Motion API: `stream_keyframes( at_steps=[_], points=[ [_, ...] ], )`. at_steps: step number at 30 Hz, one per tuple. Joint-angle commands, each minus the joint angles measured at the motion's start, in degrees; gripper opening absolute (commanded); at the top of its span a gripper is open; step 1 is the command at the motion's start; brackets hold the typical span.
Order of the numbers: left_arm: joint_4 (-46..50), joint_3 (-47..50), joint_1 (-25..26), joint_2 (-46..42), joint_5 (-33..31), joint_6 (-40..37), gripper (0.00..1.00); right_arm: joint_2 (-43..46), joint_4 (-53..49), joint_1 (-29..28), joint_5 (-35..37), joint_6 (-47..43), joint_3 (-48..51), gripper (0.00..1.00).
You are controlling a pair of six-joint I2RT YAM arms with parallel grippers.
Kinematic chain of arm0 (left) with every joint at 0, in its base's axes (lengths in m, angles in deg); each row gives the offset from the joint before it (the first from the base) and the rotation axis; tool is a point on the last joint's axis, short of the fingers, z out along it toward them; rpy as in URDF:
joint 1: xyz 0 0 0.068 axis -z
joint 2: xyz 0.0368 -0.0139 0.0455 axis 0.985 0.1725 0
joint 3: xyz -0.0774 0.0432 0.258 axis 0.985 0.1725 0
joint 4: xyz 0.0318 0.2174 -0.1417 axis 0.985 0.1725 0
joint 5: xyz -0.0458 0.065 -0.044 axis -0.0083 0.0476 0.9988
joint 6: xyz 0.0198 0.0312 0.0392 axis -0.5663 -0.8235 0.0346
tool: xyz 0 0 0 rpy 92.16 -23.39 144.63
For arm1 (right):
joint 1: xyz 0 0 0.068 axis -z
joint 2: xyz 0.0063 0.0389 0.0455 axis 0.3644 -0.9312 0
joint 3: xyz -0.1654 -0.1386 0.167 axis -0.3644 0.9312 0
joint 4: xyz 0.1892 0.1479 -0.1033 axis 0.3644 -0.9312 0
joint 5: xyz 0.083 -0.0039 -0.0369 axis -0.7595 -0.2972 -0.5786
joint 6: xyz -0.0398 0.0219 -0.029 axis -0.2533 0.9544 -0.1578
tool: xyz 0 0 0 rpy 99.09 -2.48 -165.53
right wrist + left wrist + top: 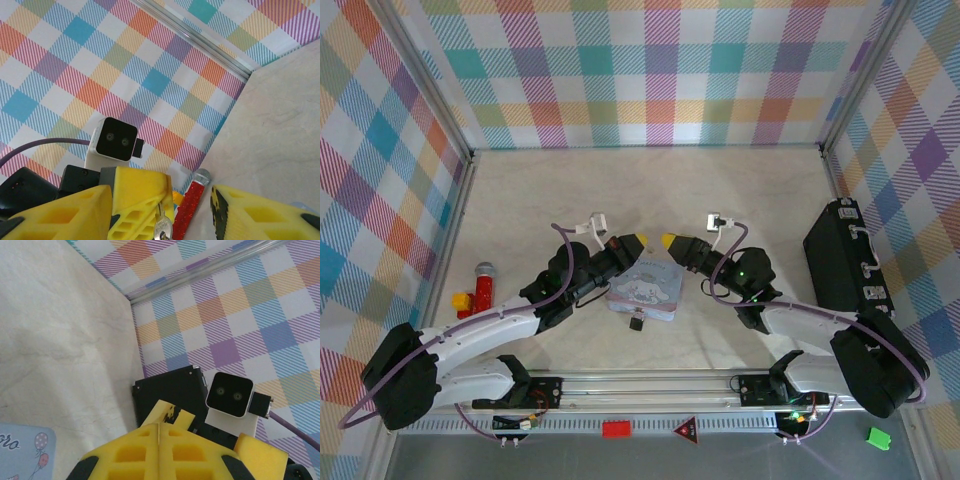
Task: Unlock a padlock with a key
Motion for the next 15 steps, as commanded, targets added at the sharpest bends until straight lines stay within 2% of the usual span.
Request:
stream_keyframes(
  at_steps=[1, 9, 15],
  points=[
    [-4.58, -1.04, 0.75, -0.07, 0.41, 0.64, 0.0, -0.46, 3.1, -0.24, -1.84, 0.49, -2.05, 0.56],
    [-5.1, -2.08, 0.65, 0.53, 0.8, -0.06, 0.0, -4.58, 5.46, -1.09, -7.4, 2.01, -4.39, 0.54],
    [-4.97, -2.59, 0.8, 0.96, 0.89, -0.32, 0.0, -4.06, 4.38, -2.44, -7.31, 1.31, -4.66, 0.48]
  ],
)
